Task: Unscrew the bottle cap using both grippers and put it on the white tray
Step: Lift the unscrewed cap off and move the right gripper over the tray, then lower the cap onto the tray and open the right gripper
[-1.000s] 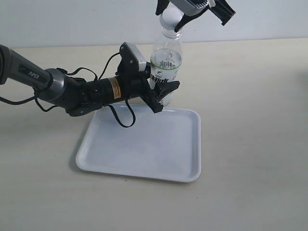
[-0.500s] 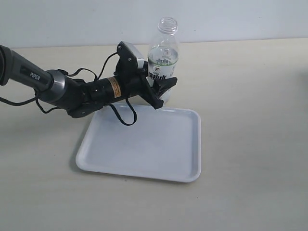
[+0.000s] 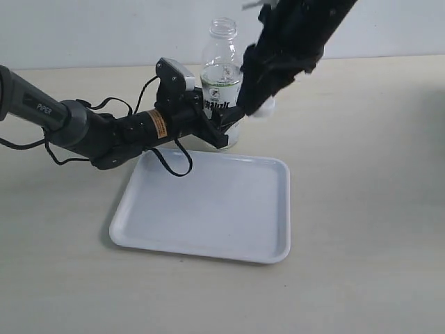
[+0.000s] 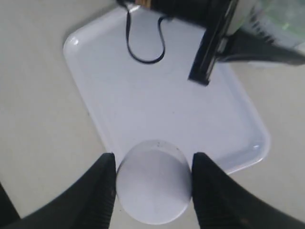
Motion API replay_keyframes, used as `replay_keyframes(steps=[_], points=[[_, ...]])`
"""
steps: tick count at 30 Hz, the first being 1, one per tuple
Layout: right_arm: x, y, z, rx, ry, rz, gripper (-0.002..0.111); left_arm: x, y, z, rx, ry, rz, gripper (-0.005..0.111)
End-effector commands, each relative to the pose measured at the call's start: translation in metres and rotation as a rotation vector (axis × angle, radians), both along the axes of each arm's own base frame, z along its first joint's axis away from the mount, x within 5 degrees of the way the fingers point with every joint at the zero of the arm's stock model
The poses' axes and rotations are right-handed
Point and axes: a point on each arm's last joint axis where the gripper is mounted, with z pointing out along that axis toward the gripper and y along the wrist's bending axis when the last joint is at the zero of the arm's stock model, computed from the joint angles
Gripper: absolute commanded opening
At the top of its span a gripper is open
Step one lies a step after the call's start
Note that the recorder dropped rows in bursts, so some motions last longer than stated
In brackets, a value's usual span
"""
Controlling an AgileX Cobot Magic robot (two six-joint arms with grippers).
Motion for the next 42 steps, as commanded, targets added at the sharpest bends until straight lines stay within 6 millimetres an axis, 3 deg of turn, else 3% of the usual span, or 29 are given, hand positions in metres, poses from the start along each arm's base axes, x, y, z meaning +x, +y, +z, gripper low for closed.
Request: replay_keyframes(steps=[1, 9, 16, 29, 42], points=[[-0.011, 0.005, -0.033, 0.013, 0.081, -0.038, 0.0, 0.001, 0.002, 0.004, -0.045, 0.006, 0.014, 0.0], [-0.023, 0.027, -0.097, -0.043, 0.092, -0.036, 0.0, 0.001, 0.002, 0.004, -0.048, 0.005, 0.015, 0.0], [-0.021, 0.035, -0.13, -0.072, 0.114, -0.066, 0.0, 0.001, 0.002, 0.004, -0.048, 0.005, 0.015, 0.0], [-0.011, 0.035, -0.158, -0.1, 0.101, -0.129, 0.0, 0.001, 0.002, 0.004, -0.048, 0.005, 0.015, 0.0], [-0.011, 0.035, -0.161, -0.103, 0.107, -0.129, 0.0, 0.001, 0.002, 0.004, -0.048, 0.005, 0.015, 0.0]])
